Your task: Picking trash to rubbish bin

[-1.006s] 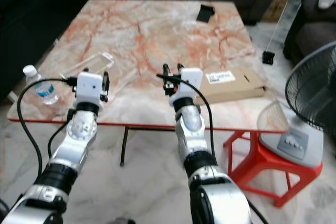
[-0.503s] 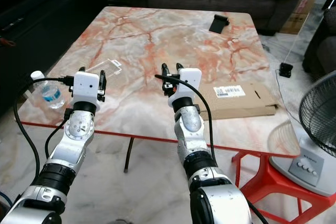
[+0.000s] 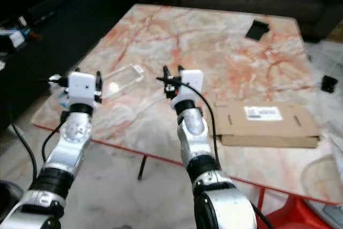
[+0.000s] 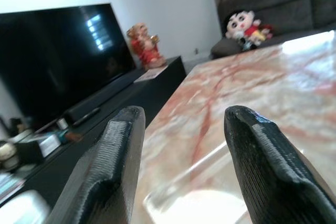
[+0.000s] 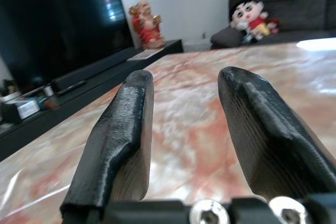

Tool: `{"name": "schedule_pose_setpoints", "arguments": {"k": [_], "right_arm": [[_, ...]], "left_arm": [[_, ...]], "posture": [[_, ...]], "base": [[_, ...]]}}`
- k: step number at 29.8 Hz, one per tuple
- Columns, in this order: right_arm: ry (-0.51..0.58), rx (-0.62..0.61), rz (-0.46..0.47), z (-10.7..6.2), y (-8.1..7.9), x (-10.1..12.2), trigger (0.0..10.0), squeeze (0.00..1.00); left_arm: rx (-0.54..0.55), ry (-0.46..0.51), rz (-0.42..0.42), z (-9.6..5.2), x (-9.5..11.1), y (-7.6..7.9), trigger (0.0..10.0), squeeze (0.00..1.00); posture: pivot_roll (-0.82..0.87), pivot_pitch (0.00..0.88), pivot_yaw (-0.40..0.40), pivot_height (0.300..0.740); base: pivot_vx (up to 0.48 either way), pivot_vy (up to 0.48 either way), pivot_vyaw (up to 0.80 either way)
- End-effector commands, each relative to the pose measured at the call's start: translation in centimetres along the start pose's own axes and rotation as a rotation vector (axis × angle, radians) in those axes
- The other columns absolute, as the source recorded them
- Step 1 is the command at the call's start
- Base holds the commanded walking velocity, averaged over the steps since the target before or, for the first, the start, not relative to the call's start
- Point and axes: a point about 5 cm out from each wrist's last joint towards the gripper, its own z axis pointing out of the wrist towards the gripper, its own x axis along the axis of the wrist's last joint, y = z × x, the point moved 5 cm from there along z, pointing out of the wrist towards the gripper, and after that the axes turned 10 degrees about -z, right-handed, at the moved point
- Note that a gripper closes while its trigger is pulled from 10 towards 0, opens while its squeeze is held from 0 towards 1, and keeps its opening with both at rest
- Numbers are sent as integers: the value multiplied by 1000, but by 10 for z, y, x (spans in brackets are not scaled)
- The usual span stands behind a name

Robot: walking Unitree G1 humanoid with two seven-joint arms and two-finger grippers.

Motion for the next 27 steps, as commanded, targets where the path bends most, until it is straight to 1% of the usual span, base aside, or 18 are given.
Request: {"name": "schedule_pose_setpoints", "arguments": {"k": [1,9,13,16,18,19,20,22,24,25,26,27], "right_arm": [[2,25,18,2,-12,2,10000,0],[0,27,22,2,-12,2,10000,0],[-2,28,24,2,-13,1,10000,0],[-3,29,25,2,-13,1,10000,0],[-4,30,25,2,-13,1,10000,0],[-5,32,25,2,-14,1,10000,0],[-5,32,26,2,-14,1,10000,0],[-5,33,27,2,-14,1,10000,0],[-5,32,27,2,-14,1,10000,0],[-5,31,28,2,-14,1,10000,0],[-5,31,29,2,-14,1,10000,0],[-5,32,29,2,-14,1,10000,0]], "left_arm": [[30,-14,2,0,-3,-12,10000,0],[28,-20,-3,0,-4,-12,10000,0],[13,-35,-17,0,-7,-10,10000,0],[-13,-49,-43,0,-9,-6,10000,0],[-60,-68,-67,-2,-12,1,10000,0],[-122,-80,-78,-4,-14,10,10000,0],[-148,-84,-68,-5,-15,14,10000,0],[-145,-106,-60,-5,-19,14,10000,0],[-162,-136,-74,-6,-25,15,10000,0],[-212,-175,-88,-7,-31,20,10000,0],[-234,-190,-93,-8,-34,22,10000,0],[-260,-199,-86,-9,-35,24,10000,612]], "posture": [[126,97,-11,740],[126,97,-11,740],[126,98,-11,740],[126,98,-11,740],[126,98,-12,740],[126,98,-12,740],[128,98,-10,740],[128,98,-10,740],[126,97,-11,740],[127,98,-11,740],[127,98,-11,740],[126,98,-11,740]], "base": [[345,0,0],[345,0,0],[346,0,0],[342,0,0],[319,0,0],[0,0,0],[0,0,0],[0,0,0],[0,0,0],[0,0,0],[0,0,0],[0,0,0]]}}
